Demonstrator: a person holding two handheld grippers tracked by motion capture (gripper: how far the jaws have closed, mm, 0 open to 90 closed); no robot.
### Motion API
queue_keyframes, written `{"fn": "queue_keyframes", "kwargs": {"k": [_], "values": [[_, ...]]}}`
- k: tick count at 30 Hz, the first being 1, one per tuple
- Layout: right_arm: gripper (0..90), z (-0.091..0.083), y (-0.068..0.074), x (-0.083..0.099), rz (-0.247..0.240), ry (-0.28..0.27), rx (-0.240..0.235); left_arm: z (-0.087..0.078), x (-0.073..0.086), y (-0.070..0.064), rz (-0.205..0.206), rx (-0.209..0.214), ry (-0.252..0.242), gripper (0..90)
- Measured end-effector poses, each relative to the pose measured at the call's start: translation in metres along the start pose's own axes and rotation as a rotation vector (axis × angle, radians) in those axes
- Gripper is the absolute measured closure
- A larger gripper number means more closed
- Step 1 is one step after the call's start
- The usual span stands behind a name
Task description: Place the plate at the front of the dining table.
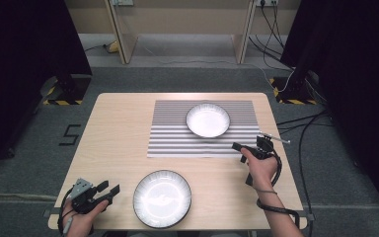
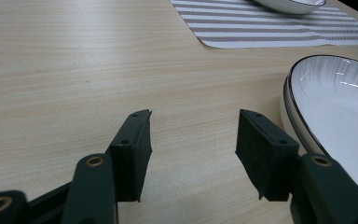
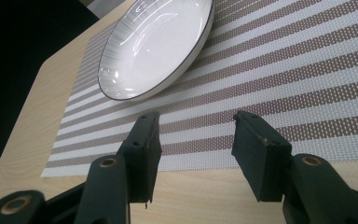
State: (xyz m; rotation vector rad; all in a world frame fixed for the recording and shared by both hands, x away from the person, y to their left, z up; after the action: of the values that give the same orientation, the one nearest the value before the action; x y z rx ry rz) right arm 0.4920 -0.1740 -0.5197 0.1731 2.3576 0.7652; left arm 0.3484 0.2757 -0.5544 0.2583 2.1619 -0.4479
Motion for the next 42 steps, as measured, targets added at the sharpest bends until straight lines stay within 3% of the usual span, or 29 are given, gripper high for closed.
{"fn": "queue_keyframes", "kwargs": {"k": [11, 28, 42], "values": [[50.9, -0.012, -0.001, 0.010, -0.053, -0.005, 0.021, -0.001, 0.001, 0.000, 0.000, 0.000, -0.001, 44.4], [50.3, -0.032, -0.007, 0.034, -0.060, 0.008, 0.019, -0.002, 0.000, 0.000, 0.002, -0.005, -0.003, 44.4], [50.3, -0.051, -0.013, 0.050, -0.078, -0.015, 0.021, -0.003, -0.001, 0.001, -0.001, -0.011, -0.009, 44.4]]}}
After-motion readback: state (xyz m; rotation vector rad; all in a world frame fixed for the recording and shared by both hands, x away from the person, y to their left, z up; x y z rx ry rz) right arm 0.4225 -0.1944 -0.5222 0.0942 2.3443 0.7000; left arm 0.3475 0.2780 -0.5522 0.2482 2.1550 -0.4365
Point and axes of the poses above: each handheld gripper's, and its own axes: z roughly forward along the jaws, x roughly out of its underside, y roughly to its left, the point moved 9 cm from there along z, roughly forward along the jaws, and after that the axes turned 3 degrees about y, right-handed, at the moved point
